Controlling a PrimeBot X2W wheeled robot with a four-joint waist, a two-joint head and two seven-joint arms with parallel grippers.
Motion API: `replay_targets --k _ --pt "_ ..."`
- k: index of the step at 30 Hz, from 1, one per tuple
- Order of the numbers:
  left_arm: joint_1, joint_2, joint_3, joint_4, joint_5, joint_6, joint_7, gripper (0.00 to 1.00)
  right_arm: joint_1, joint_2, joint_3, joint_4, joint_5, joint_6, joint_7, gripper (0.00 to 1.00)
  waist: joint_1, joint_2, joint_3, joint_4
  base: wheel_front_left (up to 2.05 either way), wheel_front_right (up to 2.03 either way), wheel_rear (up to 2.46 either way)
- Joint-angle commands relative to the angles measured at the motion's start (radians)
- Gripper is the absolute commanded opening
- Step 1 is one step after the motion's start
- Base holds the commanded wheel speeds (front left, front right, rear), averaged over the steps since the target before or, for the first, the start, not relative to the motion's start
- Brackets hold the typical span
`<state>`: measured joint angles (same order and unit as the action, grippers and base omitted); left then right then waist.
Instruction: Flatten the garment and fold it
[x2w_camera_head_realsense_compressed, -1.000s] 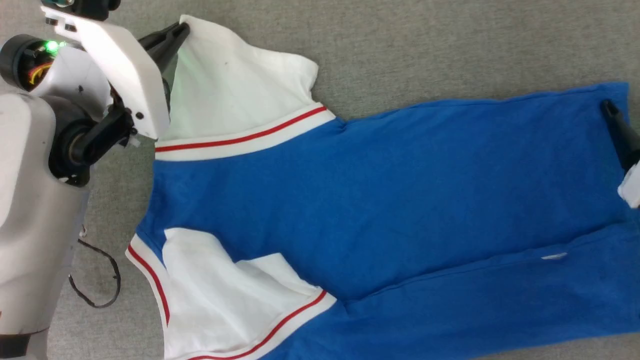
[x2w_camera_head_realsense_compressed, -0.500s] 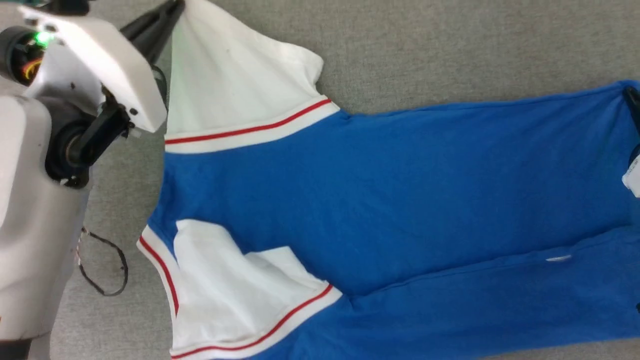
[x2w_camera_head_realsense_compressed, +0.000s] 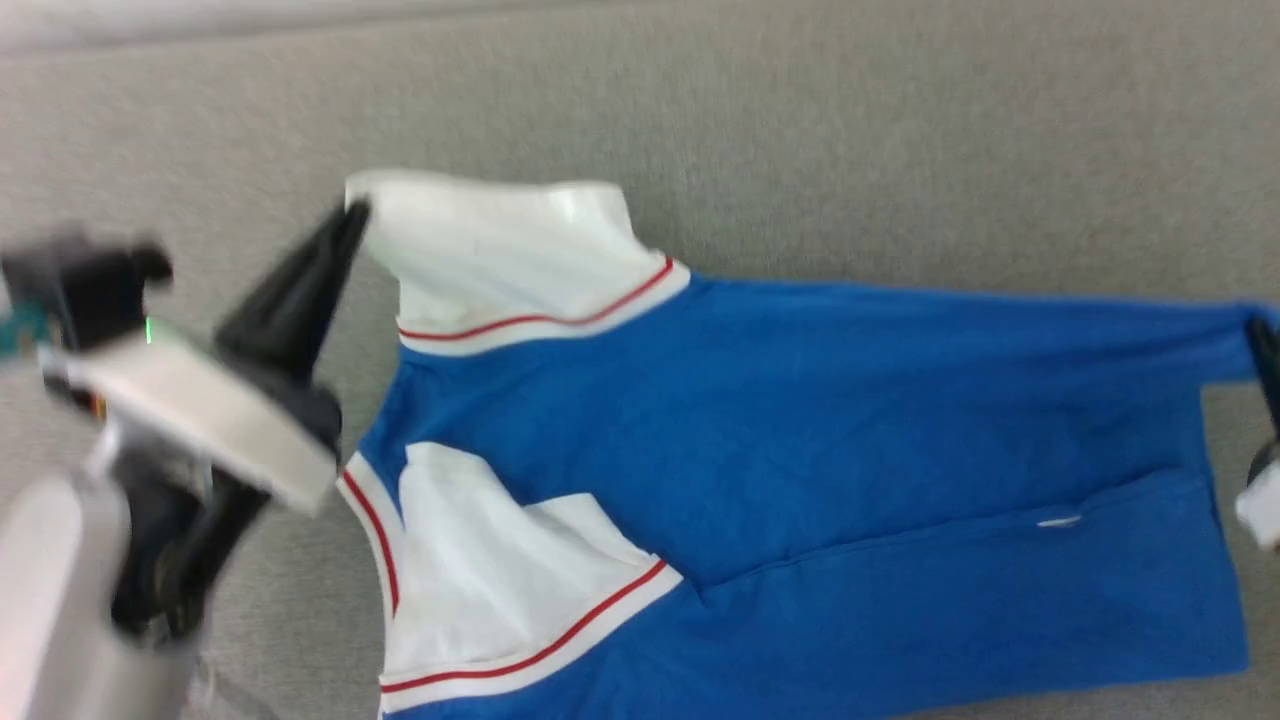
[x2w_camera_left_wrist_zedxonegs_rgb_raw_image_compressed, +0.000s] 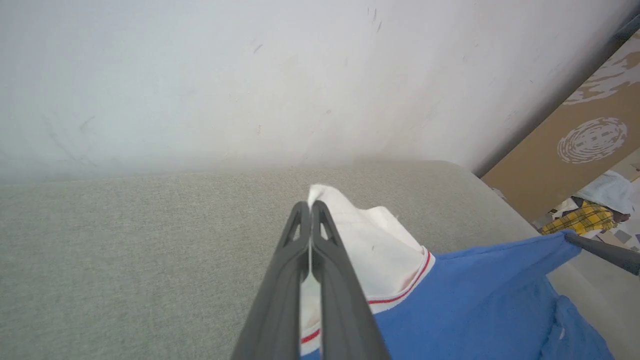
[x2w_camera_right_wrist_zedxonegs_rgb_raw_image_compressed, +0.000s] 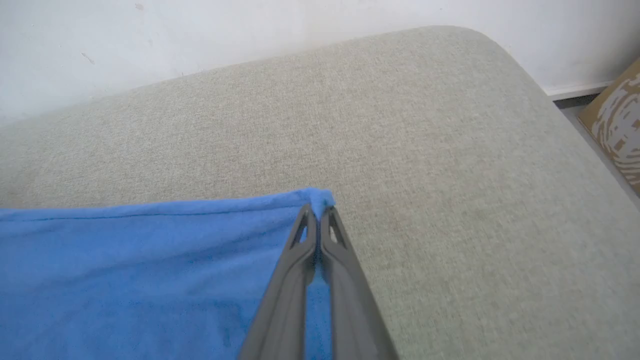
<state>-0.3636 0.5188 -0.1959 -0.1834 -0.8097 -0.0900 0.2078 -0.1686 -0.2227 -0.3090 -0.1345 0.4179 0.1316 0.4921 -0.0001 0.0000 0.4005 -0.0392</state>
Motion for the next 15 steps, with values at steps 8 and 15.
replay_targets --k 8,15 --pt "0.316 0.002 0.028 -0.126 -0.024 0.06 -0.05 0.0 0.171 0.065 -0.044 -0.028 0.039 -0.001 -0.027 0.0 0.0001 0.0 -0.165 0.033 0.0 0.0 0.0" --pt "0.5 -0.027 0.0 -0.116 -0.032 0.104 -0.063 0.0 0.274 0.101 -0.033 0.0 0.037 -0.001 -0.049 0.0 0.0001 0.0 -0.208 0.037 0.0 0.0 0.0"
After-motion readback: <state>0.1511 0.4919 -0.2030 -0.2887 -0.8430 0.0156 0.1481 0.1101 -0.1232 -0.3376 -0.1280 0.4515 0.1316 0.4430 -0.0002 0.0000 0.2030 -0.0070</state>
